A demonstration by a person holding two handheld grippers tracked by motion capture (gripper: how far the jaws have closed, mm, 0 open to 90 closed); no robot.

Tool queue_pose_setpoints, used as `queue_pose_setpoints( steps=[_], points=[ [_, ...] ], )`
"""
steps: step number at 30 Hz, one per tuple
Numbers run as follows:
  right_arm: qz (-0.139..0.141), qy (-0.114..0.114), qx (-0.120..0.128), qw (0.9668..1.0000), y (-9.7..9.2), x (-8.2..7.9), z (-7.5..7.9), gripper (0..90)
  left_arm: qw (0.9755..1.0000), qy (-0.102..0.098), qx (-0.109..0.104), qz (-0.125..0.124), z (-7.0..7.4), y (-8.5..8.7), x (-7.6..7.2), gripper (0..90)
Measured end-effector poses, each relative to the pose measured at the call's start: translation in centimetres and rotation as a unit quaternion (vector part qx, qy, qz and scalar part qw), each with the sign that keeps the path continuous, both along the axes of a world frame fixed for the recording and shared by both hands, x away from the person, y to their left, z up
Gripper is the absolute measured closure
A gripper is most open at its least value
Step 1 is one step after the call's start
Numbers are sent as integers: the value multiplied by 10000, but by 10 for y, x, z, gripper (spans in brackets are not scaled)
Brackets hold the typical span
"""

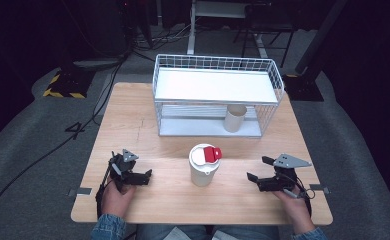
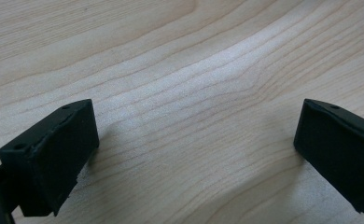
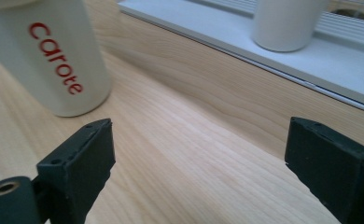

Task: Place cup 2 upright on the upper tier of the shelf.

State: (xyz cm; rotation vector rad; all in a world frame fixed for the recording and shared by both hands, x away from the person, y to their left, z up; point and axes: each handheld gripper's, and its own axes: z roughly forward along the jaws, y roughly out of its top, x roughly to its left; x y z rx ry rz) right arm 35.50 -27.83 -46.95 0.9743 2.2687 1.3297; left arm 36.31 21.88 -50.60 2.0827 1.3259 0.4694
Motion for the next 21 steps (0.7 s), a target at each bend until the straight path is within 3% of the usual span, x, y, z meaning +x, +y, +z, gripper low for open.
queue_pose_setpoints(
  steps=[7,21],
  points=[
    [443,-91,44,9990,12,-9,7,89,10000,-1,-1,-2,0,0,0,4],
    [775,-184,174,9967,35,-23,23,78,10000,-7,-6,13,0,0,0,4]
  ],
)
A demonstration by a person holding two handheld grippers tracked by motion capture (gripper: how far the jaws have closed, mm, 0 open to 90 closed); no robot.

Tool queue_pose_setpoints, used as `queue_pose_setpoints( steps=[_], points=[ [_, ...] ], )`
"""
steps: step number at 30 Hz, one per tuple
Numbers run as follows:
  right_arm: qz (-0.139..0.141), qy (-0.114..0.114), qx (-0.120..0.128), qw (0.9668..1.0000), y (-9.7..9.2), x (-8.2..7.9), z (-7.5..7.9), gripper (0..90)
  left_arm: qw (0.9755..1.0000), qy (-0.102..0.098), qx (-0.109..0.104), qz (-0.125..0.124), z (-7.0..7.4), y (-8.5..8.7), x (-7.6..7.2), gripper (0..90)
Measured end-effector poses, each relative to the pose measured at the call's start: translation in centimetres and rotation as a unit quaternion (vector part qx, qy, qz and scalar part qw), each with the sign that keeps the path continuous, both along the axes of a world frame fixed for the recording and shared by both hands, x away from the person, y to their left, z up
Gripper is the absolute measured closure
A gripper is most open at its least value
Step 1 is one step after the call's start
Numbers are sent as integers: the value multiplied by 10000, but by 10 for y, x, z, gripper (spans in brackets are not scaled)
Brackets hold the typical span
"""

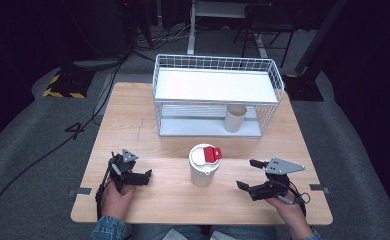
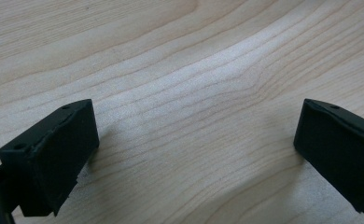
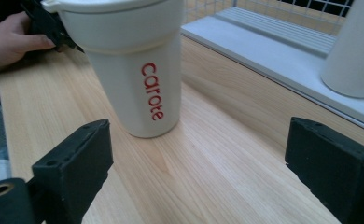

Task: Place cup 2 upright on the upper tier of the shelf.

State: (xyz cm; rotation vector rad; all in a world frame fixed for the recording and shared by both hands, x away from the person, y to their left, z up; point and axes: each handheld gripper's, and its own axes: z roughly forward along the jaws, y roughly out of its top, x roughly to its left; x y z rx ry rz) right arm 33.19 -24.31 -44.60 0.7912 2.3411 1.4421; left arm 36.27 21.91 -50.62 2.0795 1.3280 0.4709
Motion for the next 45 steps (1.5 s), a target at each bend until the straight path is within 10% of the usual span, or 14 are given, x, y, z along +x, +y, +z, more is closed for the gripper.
queue_pose_setpoints(
  steps=[45],
  points=[
    [857,227,80,9960,98,32,-24,3,10000,-3,22,22,0,0,1,4]
  ],
)
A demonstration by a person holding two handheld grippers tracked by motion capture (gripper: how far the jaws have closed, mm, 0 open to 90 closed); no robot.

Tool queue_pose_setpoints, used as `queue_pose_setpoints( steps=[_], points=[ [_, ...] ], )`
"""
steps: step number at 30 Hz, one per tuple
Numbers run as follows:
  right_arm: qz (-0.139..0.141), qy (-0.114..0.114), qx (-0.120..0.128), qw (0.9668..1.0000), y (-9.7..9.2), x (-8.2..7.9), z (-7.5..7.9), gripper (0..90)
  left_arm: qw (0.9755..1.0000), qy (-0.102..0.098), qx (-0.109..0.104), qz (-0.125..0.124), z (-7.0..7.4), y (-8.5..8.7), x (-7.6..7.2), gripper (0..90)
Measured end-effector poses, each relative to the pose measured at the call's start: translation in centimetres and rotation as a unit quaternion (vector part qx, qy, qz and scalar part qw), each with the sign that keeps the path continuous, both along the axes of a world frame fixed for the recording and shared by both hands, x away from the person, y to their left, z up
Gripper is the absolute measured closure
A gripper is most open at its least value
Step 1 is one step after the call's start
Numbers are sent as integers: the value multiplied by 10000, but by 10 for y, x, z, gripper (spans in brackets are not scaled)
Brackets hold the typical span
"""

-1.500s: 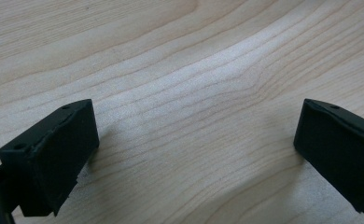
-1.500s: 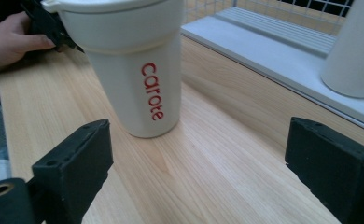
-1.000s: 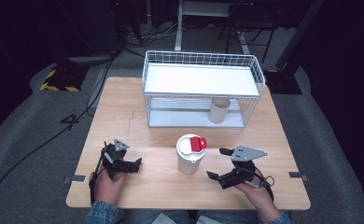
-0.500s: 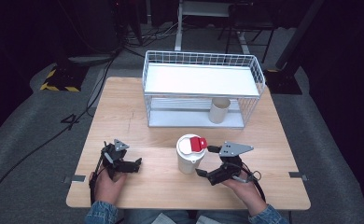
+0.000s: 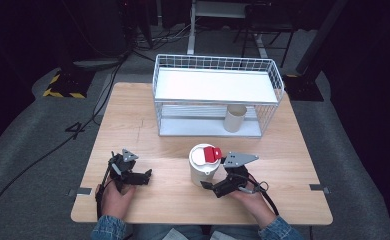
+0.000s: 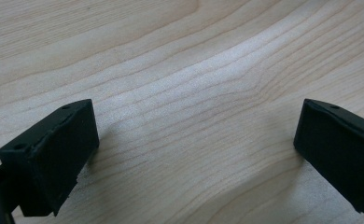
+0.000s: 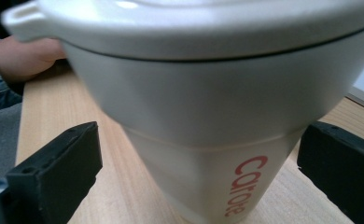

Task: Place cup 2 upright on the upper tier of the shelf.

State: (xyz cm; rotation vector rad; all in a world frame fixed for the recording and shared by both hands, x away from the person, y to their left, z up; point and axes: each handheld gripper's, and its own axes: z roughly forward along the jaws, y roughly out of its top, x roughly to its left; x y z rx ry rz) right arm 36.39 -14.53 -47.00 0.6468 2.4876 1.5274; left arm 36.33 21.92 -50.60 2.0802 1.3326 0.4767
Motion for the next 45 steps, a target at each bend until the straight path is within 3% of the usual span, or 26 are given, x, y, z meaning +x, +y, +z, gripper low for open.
queue_pose_setpoints(
  steps=[11,28,32,45],
  points=[
    [-158,-47,10,9999,9,6,-11,3,10000,1,2,2,0,0,0,4],
    [-90,-186,373,9991,15,10,-16,36,10000,0,-2,1,0,0,0,4],
    [-97,-296,324,9990,15,8,-16,98,10000,1,0,3,0,0,0,4],
    [-141,-402,240,9988,16,6,-16,109,10000,1,1,2,0,0,0,4]
  ],
)
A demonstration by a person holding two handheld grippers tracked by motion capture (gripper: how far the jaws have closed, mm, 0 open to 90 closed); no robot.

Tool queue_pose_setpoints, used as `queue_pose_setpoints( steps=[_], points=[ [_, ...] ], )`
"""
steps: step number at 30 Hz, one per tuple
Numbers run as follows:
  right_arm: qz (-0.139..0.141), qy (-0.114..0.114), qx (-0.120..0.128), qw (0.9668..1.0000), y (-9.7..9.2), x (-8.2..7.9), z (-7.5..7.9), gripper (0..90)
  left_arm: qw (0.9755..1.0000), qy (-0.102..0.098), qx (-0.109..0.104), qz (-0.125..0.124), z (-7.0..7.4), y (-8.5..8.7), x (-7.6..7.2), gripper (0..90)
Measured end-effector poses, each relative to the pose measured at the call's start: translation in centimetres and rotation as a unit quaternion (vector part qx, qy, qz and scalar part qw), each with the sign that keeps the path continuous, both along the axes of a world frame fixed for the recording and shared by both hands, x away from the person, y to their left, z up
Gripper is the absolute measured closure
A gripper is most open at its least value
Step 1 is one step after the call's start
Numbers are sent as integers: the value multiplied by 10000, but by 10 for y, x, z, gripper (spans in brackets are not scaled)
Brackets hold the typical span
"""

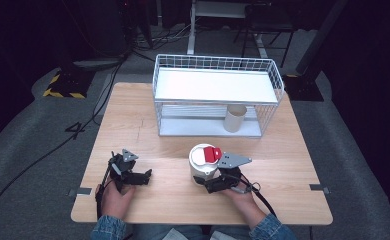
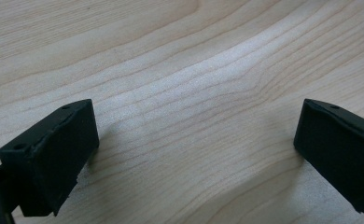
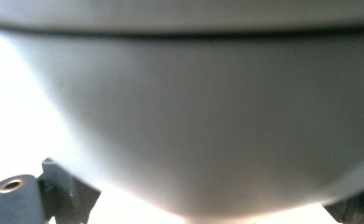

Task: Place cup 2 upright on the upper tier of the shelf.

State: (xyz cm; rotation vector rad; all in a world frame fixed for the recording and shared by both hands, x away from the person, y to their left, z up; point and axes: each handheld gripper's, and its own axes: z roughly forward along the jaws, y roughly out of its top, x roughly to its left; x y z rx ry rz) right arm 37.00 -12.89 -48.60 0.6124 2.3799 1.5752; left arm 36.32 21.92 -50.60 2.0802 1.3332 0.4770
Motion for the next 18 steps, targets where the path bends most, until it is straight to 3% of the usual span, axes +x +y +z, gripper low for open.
queue_pose_setpoints(
  steps=[18],
  points=[
    [7,-34,-52,10000,0,-1,1,114,10000,1,1,0,0,0,0,4]
  ],
)
